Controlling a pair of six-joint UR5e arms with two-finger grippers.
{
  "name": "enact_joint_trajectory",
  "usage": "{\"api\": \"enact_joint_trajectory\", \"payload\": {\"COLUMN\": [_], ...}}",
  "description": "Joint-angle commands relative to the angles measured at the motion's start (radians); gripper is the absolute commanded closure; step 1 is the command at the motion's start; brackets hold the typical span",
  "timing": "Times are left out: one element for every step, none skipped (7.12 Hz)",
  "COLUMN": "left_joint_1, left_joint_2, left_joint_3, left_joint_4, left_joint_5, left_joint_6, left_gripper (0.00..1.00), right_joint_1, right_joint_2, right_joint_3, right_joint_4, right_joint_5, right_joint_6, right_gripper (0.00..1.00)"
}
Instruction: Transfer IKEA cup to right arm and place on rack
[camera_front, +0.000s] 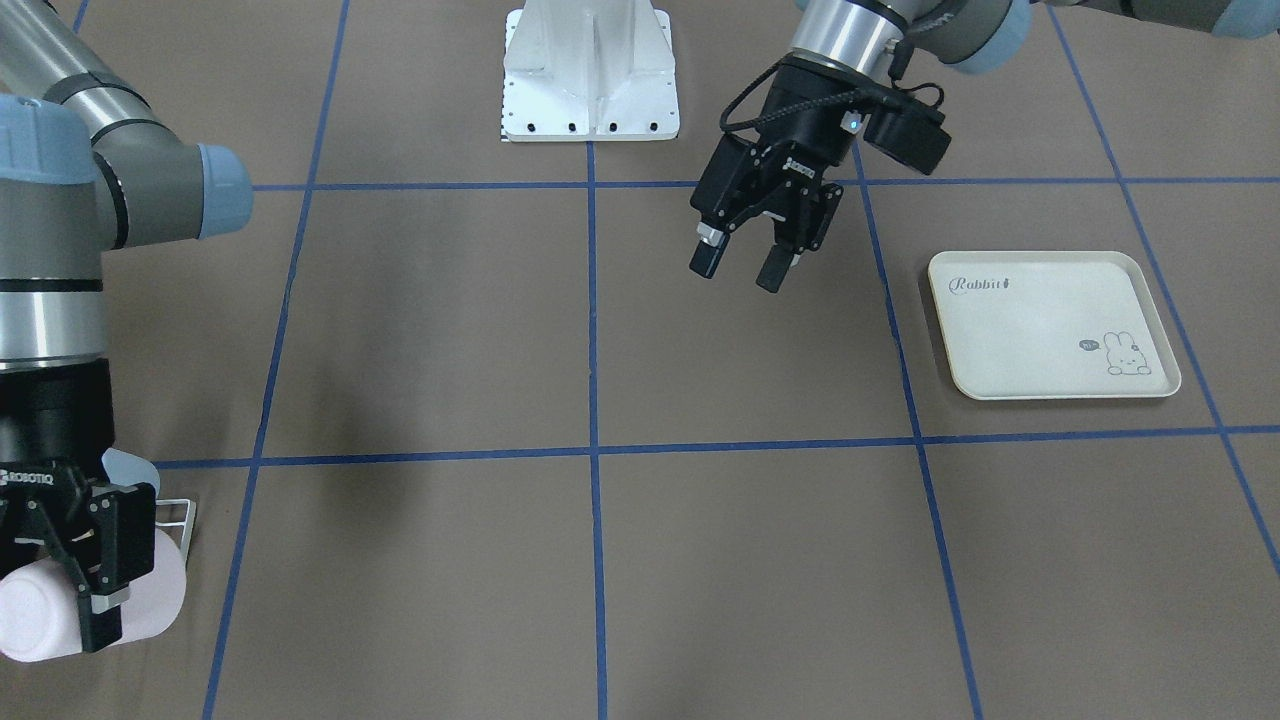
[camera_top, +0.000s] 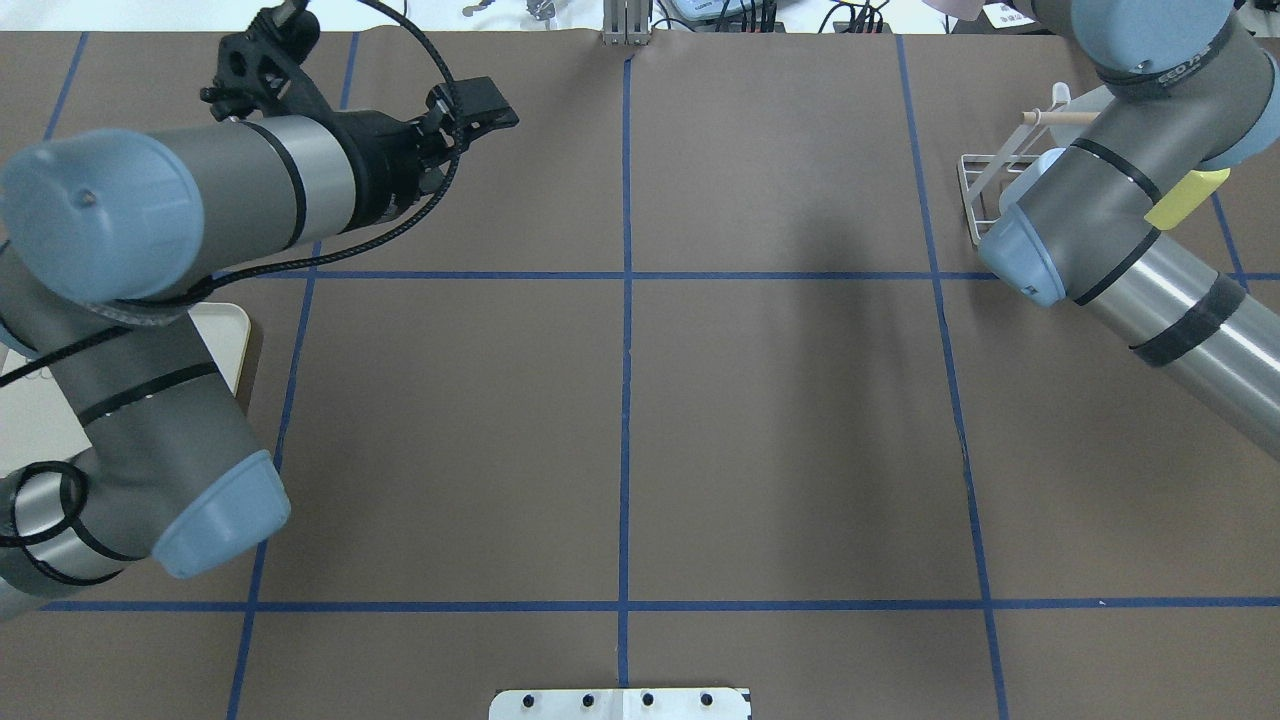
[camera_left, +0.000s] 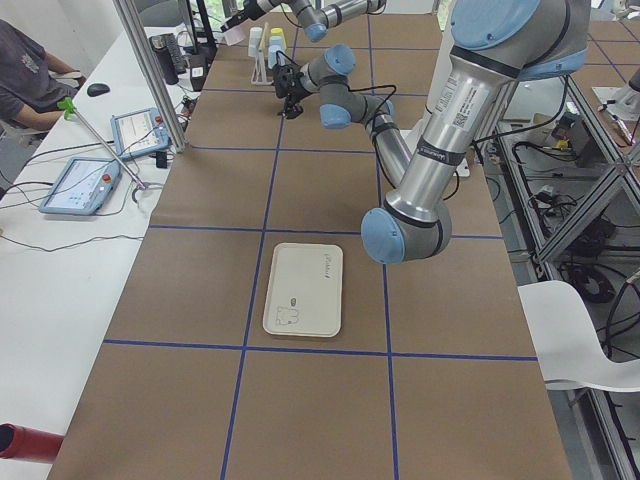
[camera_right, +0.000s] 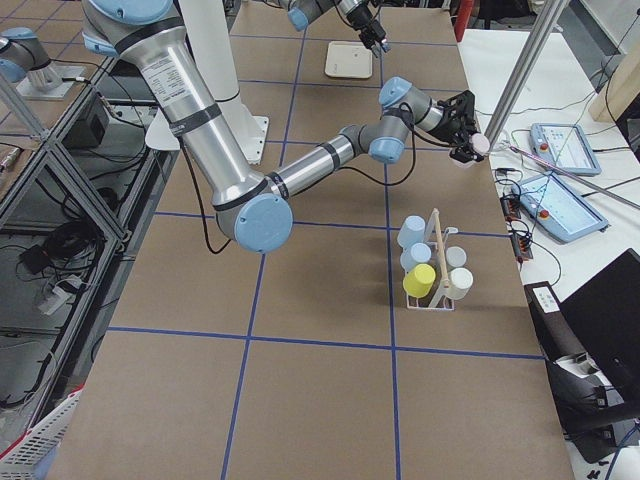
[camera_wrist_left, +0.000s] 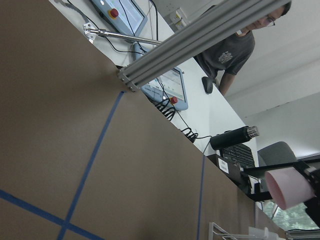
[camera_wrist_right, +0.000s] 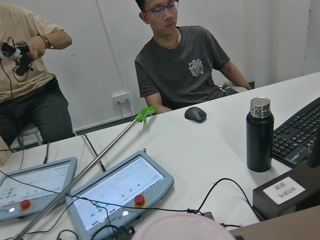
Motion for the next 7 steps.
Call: {"api": "enact_joint_trajectory", "payload": {"left_joint_1": [-0.091, -0.111, -0.15, -0.174, -0.175, -0.175, -0.175], "left_joint_2": [0.066, 0.111, 0.148, 0.187, 0.192, 0.195, 0.195], "left_joint_3": [-0.055, -0.064, -0.072, -0.084, -0.09, -0.089, -0.089], "left_joint_4": [0.137, 0.137, 0.137, 0.137, 0.137, 0.137, 0.136], "left_joint_5": [-0.106, -0.132, -0.175, -0.213, -0.214, -0.214, -0.214], "left_joint_6": [0.156, 0.216, 0.261, 0.299, 0.303, 0.303, 0.303], "left_gripper": [0.0, 0.0, 0.0, 0.0, 0.0, 0.0, 0.0], "right_joint_1": [0.03, 0.029, 0.029, 0.027, 0.024, 0.015, 0.012], "right_joint_2": [-0.003, -0.021, -0.053, -0.077, -0.118, -0.12, -0.129], "right_joint_3": [-0.073, -0.094, -0.101, -0.104, -0.105, -0.105, -0.107], "right_joint_4": [-0.003, 0.004, 0.009, 0.042, 0.119, 0.124, 0.124], "right_joint_5": [-0.052, -0.065, -0.072, -0.072, -0.074, -0.077, -0.075], "right_joint_6": [-0.141, -0.163, -0.165, -0.165, -0.174, -0.179, -0.179], "right_gripper": [1.0, 1.0, 1.0, 1.0, 1.0, 1.0, 1.0]}}
